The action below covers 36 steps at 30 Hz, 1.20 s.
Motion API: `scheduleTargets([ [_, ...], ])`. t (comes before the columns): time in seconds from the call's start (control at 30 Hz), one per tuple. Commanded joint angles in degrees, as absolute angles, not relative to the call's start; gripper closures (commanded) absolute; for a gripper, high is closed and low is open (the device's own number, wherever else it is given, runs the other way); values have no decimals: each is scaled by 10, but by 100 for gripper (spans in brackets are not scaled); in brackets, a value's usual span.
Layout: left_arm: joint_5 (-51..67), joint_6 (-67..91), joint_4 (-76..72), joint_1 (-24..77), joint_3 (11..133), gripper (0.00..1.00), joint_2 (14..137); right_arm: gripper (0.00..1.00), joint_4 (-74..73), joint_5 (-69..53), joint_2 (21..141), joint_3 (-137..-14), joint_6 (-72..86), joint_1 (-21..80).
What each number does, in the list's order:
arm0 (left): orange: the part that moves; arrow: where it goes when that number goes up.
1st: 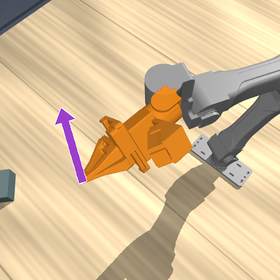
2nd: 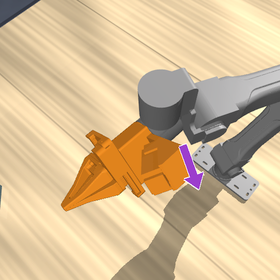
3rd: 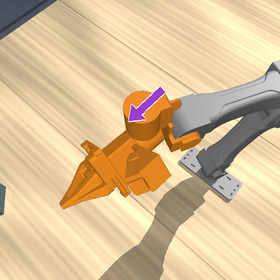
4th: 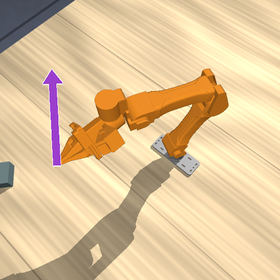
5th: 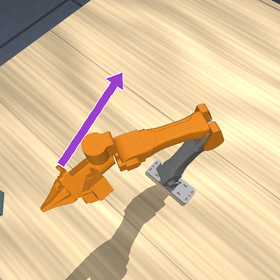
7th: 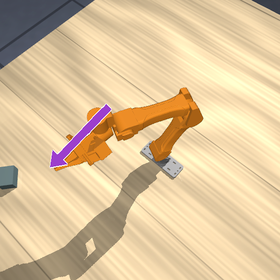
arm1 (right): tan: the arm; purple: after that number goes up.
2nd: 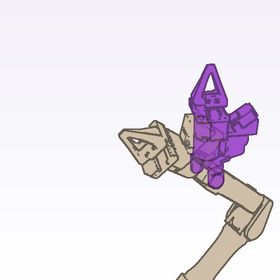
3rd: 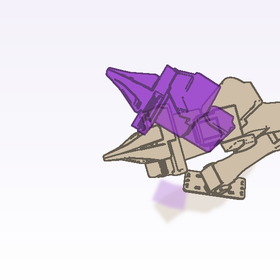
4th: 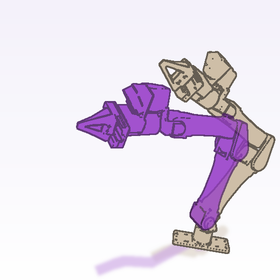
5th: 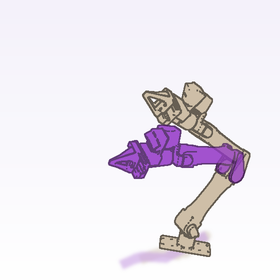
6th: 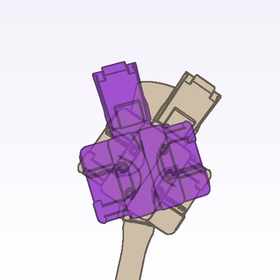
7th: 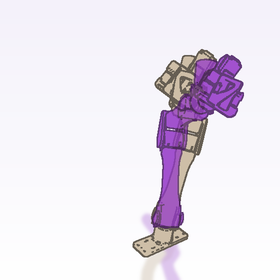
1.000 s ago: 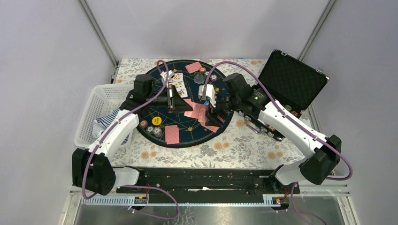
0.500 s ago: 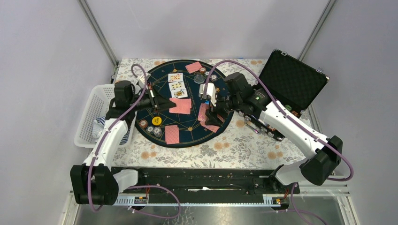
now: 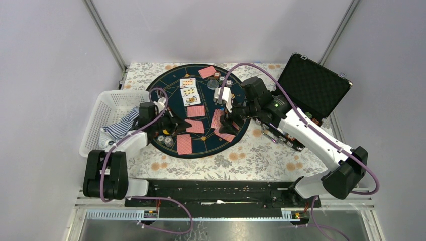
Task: Distribute texas hold em gaming equipment
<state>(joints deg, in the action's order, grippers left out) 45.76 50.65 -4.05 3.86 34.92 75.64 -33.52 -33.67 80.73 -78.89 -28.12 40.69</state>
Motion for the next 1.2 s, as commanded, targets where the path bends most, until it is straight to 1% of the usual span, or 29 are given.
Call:
scheduleTargets([
  [0.0, 384, 524, -171, 66, 351, 100, 792, 100, -312, -343, 793, -804, -279, 402],
  [0.27, 344, 515, -215, 101, 369, 100, 892, 100, -310, -344, 800, -799, -279, 401],
  [0.33, 347, 526, -249, 103, 372, 97, 910, 100, -312, -343, 799, -799, -280, 400],
  [0.4, 344, 529, -263, 103, 379, 97, 927, 100, -314, -342, 798, -797, -280, 399],
  [0.57, 320, 516, -252, 103, 393, 96, 959, 100, -318, -338, 799, -794, -286, 398],
  [0.63, 306, 503, -236, 104, 400, 89, 968, 100, -317, -338, 800, -795, -286, 398],
  [0.73, 269, 472, -196, 105, 417, 81, 969, 100, -317, -338, 802, -793, -287, 398],
  [0.8, 242, 448, -160, 108, 433, 71, 968, 100, -317, -339, 802, -793, -288, 398],
  [0.93, 221, 414, -113, 111, 452, 61, 953, 100, -318, -340, 800, -792, -288, 398],
  [1.03, 192, 385, -64, 117, 468, 47, 927, 100, -319, -338, 797, -790, -289, 399],
  [1.13, 147, 354, 4, 118, 487, 27, 897, 100, -324, -338, 790, -787, -291, 398],
  [1.17, 142, 343, 24, 118, 493, 22, 887, 100, -325, -339, 787, -785, -291, 398],
])
